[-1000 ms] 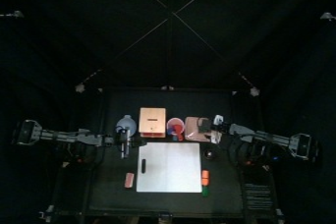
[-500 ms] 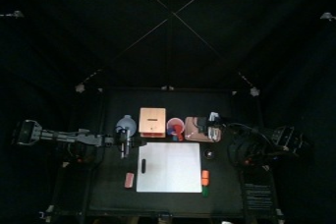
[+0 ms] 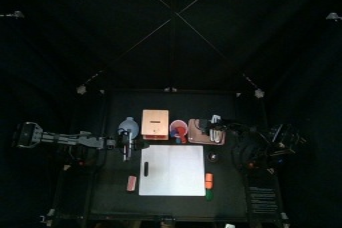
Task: Place sushi on board then cut the sushi with the knife then place the pieces on the plate
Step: Place the sushi on the board
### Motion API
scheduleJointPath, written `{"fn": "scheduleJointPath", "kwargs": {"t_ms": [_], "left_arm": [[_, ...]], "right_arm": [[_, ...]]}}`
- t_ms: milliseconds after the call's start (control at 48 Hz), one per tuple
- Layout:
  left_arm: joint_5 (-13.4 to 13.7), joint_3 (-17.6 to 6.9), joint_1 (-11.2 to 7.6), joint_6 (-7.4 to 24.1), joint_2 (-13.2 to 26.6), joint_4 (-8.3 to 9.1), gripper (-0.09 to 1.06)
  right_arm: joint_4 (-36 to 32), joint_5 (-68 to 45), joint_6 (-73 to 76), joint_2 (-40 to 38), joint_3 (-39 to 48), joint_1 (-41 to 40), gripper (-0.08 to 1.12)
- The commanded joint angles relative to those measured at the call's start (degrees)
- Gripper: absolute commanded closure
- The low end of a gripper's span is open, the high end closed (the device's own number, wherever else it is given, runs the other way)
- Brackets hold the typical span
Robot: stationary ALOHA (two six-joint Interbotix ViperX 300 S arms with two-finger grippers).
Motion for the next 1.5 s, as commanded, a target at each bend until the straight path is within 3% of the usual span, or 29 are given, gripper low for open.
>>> {"fn": "scheduleJointPath", "kwargs": {"t_ms": [21,167,333,750,1000,1188,1354,1500], "left_arm": [[-0.3,-0.7,0.18,-0.1,0.1,-0.09,0.98],[-0.3,-0.6,0.09,-0.1,0.1,-0.09,0.98],[-0.3,-0.7,0.18,0.0,0.1,0.00,0.98],[-0.1,-0.2,0.18,0.1,0.1,0.00,0.98],[-0.1,0.5,0.18,0.1,0.0,0.00,0.98],[-0.1,0.7,0.18,0.1,0.0,0.00,0.98],[-0.1,0.9,0.18,0.2,-0.1,0.09,0.98],[-0.1,1.1,0.09,0.2,-0.4,0.00,0.98]], "right_arm": [[2.1,2.2,1.1,-3.9,-1.8,-0.3,0.50],[6.1,8.0,7.3,-8.1,-4.2,0.1,0.49],[5.0,12.7,19.4,-12.3,-5.6,2.9,0.49],[-8.8,9.6,69.2,-18.1,-4.7,25.5,0.49],[-27.0,7.6,105.1,-14.2,-6.1,40.2,0.49],[-40.7,12.7,130.8,-7.4,-10.5,49.5,0.49],[-47.5,20.8,148.4,-0.4,-17.2,55.2,0.49],[-48.1,24.7,156.5,5.0,-22.5,56.9,0.49]]}}
